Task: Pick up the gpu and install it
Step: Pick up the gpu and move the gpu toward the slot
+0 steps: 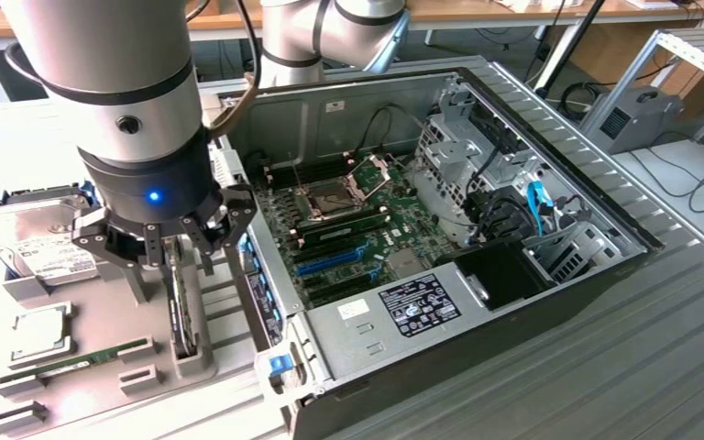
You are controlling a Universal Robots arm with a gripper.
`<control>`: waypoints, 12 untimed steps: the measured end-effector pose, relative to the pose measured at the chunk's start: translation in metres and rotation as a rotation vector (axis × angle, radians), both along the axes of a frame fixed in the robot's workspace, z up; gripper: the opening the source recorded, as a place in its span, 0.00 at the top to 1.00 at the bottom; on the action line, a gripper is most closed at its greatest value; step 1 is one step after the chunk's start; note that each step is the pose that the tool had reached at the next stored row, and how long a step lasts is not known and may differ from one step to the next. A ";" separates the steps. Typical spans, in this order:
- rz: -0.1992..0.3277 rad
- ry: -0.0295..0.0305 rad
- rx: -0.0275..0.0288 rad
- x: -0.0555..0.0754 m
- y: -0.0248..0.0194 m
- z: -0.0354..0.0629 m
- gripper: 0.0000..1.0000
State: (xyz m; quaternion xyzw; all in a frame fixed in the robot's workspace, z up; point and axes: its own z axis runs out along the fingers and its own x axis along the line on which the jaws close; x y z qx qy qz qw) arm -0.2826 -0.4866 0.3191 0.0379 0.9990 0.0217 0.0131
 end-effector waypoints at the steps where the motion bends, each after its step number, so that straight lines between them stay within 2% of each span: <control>1: 0.000 0.0000 0.0000 0.000 0.0000 -0.0003 0.58; 12: 0.000 0.0000 0.0000 0.000 0.0000 -0.0037 0.58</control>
